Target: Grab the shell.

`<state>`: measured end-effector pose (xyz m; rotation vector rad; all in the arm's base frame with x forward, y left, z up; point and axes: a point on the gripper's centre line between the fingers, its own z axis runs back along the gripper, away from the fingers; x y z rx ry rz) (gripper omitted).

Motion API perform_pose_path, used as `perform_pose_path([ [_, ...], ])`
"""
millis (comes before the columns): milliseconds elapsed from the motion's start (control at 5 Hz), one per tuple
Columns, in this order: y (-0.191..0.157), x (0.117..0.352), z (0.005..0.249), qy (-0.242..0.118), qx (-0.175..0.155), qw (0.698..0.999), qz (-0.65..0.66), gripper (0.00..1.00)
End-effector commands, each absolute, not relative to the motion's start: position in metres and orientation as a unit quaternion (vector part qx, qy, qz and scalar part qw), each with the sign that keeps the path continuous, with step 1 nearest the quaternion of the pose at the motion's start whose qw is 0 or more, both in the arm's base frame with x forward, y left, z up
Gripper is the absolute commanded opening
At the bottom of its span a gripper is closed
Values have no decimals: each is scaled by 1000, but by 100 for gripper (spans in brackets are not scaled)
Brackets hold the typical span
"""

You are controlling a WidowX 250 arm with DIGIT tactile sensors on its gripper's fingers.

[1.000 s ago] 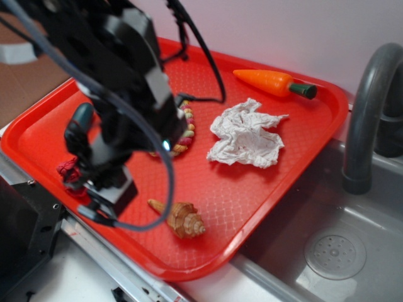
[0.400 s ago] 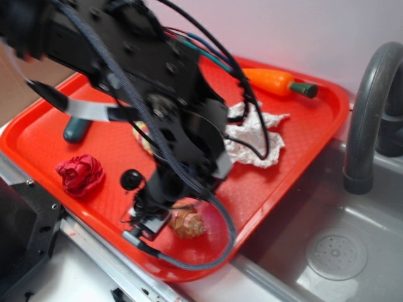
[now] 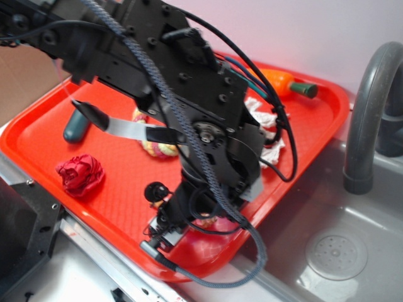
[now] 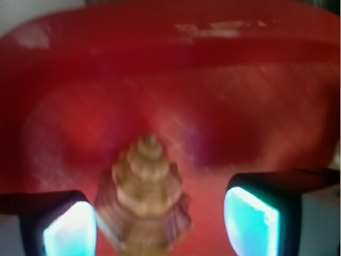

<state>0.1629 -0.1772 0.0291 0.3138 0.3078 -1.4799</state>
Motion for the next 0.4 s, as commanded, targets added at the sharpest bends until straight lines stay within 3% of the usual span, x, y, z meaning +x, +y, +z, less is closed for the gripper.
perform_pose_path([
  [0,-175,151,23,170,103,722,-663,100],
  [200,-169,156,15,164,122,757,-620,100],
])
